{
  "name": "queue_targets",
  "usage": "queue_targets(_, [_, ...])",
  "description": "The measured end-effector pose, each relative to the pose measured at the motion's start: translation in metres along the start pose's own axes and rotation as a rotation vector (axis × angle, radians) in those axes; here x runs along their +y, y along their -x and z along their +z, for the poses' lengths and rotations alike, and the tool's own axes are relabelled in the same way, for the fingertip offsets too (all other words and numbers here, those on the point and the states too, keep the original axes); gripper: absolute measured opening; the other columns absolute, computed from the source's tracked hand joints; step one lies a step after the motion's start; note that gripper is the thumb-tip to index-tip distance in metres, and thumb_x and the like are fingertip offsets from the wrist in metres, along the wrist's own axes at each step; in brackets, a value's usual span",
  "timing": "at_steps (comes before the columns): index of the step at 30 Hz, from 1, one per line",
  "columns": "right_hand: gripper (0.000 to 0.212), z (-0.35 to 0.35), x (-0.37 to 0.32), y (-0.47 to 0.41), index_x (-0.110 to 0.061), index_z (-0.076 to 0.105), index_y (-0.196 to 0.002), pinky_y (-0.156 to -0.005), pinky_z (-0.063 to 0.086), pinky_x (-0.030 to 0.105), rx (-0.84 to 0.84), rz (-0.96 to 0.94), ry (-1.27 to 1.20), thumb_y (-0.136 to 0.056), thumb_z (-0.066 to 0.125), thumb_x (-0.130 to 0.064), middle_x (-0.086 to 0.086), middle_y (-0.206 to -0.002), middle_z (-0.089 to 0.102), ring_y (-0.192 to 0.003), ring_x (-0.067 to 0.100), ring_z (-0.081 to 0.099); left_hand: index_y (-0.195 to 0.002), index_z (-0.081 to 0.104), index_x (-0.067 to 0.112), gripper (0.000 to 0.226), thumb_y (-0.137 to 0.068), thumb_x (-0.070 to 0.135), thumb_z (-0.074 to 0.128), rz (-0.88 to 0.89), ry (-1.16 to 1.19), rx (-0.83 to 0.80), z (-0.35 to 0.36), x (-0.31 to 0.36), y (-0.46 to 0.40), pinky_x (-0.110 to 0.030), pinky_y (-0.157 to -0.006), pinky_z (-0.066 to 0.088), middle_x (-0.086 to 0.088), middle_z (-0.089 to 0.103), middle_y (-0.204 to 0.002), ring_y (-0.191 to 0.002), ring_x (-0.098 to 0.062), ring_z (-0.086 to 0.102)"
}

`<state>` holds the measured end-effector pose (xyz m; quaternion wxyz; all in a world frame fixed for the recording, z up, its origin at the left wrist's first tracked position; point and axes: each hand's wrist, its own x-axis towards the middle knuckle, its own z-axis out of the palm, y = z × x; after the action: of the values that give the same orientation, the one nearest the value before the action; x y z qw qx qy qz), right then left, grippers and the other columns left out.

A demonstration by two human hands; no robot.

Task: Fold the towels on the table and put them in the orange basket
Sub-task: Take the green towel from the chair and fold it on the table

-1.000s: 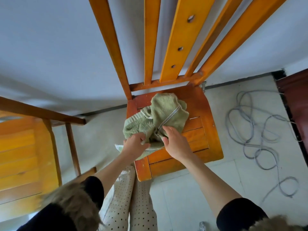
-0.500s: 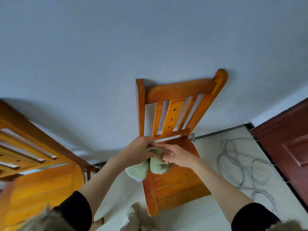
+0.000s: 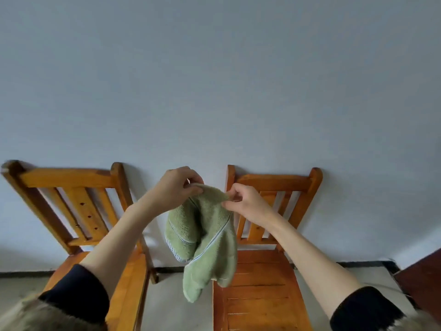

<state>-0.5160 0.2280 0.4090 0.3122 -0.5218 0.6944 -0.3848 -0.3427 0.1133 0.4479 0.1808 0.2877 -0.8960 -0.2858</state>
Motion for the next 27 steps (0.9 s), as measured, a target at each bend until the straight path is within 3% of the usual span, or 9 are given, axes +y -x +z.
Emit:
queue_targets(3, [0.019, 0.021, -0.04, -0.004, -0.015, 0.051, -0.074, -0.065, 0.038, 0.03, -0.1, -0.078, -0.052, -0.08, 0.069, -0.014, 0.006, -0.073, 0.052, -0.07, 0.018, 0.049, -0.085, 0.062, 0.026, 0.012, -0.086, 0.014, 0.064, -0.038, -0.024, 0.118, -0.041, 0.005, 0.039, -0.011, -0.067, 0.041, 0.008, 0.06, -0.088, -0.079, -0.007, 0.054])
queue_targets(7, [0.022, 0.068, -0.089, -0.009, -0.019, 0.051, -0.079, -0.066, 0.038, 0.025, -0.265, -0.239, -0.024, -0.078, 0.072, -0.013, -0.001, -0.075, 0.052, -0.069, 0.013, 0.047, -0.077, 0.057, 0.032, 0.023, -0.086, 0.012, 0.063, -0.119, -0.125, 0.195, -0.092, -0.004, 0.1, -0.015, -0.065, 0.037, 0.01, 0.056, -0.083, -0.077, -0.009, 0.052])
queue_targets(10, [0.025, 0.107, -0.126, -0.011, -0.029, 0.051, -0.082, -0.059, 0.035, 0.019, -0.388, -0.299, 0.029, -0.076, 0.075, -0.028, -0.009, -0.069, 0.051, -0.062, 0.007, 0.045, -0.075, 0.059, 0.03, 0.023, -0.084, 0.009, 0.064, -0.207, -0.15, 0.268, -0.125, -0.015, 0.15, -0.012, -0.067, 0.037, 0.008, 0.058, -0.083, -0.077, -0.008, 0.053])
queue_targets(13, [0.019, 0.146, -0.165, -0.008, -0.029, 0.055, -0.072, -0.052, 0.033, 0.007, -0.513, -0.331, 0.062, -0.082, 0.067, -0.04, -0.021, -0.055, 0.051, -0.053, -0.005, 0.046, -0.071, 0.057, 0.034, 0.031, -0.082, 0.005, 0.065, -0.308, -0.172, 0.425, -0.163, -0.03, 0.208, -0.006, -0.066, 0.035, 0.008, 0.057, -0.08, -0.075, -0.003, 0.05])
queue_targets(15, [0.022, 0.175, -0.188, -0.006, -0.03, 0.058, -0.066, -0.056, 0.037, 0.009, -0.586, -0.359, 0.11, -0.085, 0.064, -0.039, -0.019, -0.06, 0.054, -0.06, -0.004, 0.052, -0.069, 0.057, 0.035, 0.034, -0.081, 0.005, 0.065, -0.382, -0.196, 0.529, -0.191, -0.042, 0.251, -0.007, -0.066, 0.034, 0.006, 0.058, -0.083, -0.077, -0.01, 0.052])
queue_targets(17, [0.023, 0.21, -0.21, -0.003, -0.025, 0.062, -0.066, -0.062, 0.039, 0.019, -0.638, -0.396, 0.176, -0.085, 0.064, -0.037, -0.009, -0.067, 0.056, -0.065, 0.004, 0.053, -0.067, 0.055, 0.037, 0.035, -0.081, 0.008, 0.067, -0.449, -0.224, 0.605, -0.217, -0.055, 0.3, -0.009, -0.065, 0.036, 0.007, 0.059, -0.084, -0.077, -0.01, 0.052])
queue_targets(21, [0.03, 0.295, -0.262, 0.004, -0.01, 0.064, -0.068, -0.061, 0.033, 0.027, -0.627, -0.487, 0.235, -0.083, 0.068, -0.036, 0.001, -0.066, 0.054, -0.063, 0.011, 0.047, -0.071, 0.053, 0.032, 0.026, -0.082, 0.014, 0.068, -0.584, -0.361, 0.615, -0.254, -0.084, 0.395, -0.018, -0.066, 0.034, 0.01, 0.056, -0.081, -0.076, -0.013, 0.051])
queue_targets(24, [0.044, 0.367, -0.3, 0.016, -0.017, 0.046, -0.055, -0.049, 0.027, 0.021, -0.549, -0.531, 0.233, -0.081, 0.068, -0.044, -0.005, -0.053, 0.041, -0.051, 0.009, 0.038, -0.078, 0.058, 0.022, 0.014, -0.081, 0.012, 0.067, -0.687, -0.423, 0.659, -0.275, -0.111, 0.465, -0.021, -0.066, 0.028, 0.009, 0.052, -0.08, -0.079, -0.014, 0.048])
queue_targets(27, [0.053, 0.439, -0.33, 0.031, -0.016, 0.034, -0.052, -0.05, 0.026, 0.024, -0.48, -0.562, 0.16, -0.081, 0.065, -0.048, -0.002, -0.05, 0.035, -0.05, 0.013, 0.034, -0.075, 0.057, 0.023, 0.018, -0.08, 0.011, 0.068, -0.74, -0.442, 0.772, -0.297, -0.132, 0.532, -0.017, -0.062, 0.027, 0.018, 0.048, -0.077, -0.072, -0.005, 0.045])
